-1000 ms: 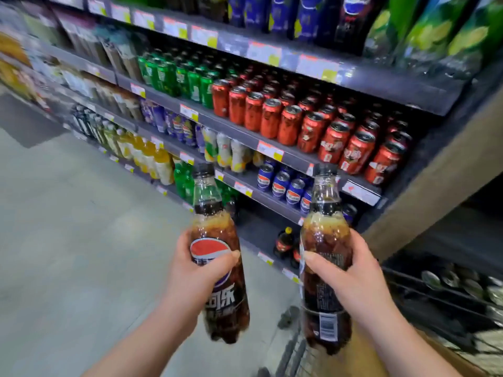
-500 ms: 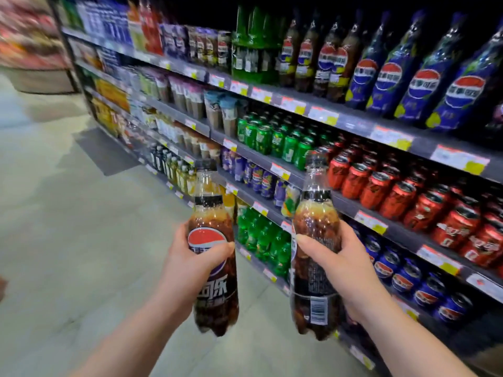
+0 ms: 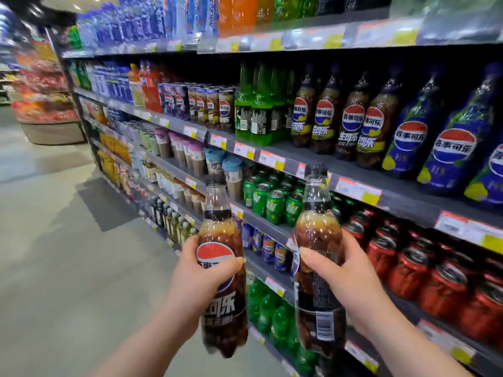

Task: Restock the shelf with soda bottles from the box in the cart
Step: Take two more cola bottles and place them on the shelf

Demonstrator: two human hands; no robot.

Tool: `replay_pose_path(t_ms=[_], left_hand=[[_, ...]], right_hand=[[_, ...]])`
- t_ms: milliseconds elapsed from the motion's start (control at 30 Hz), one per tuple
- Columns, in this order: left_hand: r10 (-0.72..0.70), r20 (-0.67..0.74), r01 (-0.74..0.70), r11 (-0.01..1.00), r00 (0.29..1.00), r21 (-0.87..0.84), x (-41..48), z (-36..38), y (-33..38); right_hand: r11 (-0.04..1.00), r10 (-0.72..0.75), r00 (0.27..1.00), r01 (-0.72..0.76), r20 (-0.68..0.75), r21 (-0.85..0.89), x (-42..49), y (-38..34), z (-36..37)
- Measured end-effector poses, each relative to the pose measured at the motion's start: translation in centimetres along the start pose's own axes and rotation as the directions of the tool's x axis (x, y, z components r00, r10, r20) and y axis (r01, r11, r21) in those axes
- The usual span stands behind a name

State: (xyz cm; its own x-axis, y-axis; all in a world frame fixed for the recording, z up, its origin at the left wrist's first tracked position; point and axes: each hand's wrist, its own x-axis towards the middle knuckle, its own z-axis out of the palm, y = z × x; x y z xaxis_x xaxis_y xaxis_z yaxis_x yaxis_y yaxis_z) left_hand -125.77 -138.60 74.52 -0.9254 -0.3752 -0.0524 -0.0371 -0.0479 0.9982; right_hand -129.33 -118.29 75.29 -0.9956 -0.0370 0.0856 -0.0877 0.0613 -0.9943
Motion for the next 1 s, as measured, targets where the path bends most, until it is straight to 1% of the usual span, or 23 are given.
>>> replay_pose_path(t_ms=[133,267,367,433,600,767,867,1000], left_hand=[[-0.003,0.023,0.004,0.999,1.0,-0.032,6.5,2.4,1.1],[-0.022,0.085,0.026,0.999,0.996,-0.04,11.7,3.9,2.3],[0.004,0.135,0.0,1.0,0.991,-0.029,15.3,5.0,3.4],[0.023,0.183,-0.019,1.0,0.983,-0.022,17.8,5.5,4.0],[0.044,0.334,-0.043,0.999,0.942,-0.013,24.5,6.1,5.6],[0.105,0.47,-0.116,0.993,0.876,-0.006,30.7,6.0,7.3],[0.125,0.524,-0.13,0.991,0.842,-0.028,33.3,6.1,8.0],[0.139,0.556,-0.124,0.99,0.819,-0.065,35.3,6.4,8.6]], right_hand=[[0.999,-0.04,0.999,0.04,-0.012,-0.013,6.7,-1.3,-0.1],[0.998,-0.051,0.997,0.049,-0.054,-0.03,11.4,-2.2,0.4],[0.995,-0.093,0.992,0.089,-0.085,-0.052,14.4,-3.1,1.0],[0.99,-0.134,0.981,0.127,-0.137,-0.058,16.5,-3.7,1.3],[0.969,-0.247,0.917,0.223,-0.314,-0.109,21.9,-5.6,2.4],[0.934,-0.352,0.847,0.287,-0.399,-0.215,27.4,-7.3,4.7],[0.925,-0.374,0.806,0.289,-0.459,-0.247,30.2,-7.6,6.2],[0.934,-0.352,0.754,0.251,-0.554,-0.253,34.0,-7.7,6.9]])
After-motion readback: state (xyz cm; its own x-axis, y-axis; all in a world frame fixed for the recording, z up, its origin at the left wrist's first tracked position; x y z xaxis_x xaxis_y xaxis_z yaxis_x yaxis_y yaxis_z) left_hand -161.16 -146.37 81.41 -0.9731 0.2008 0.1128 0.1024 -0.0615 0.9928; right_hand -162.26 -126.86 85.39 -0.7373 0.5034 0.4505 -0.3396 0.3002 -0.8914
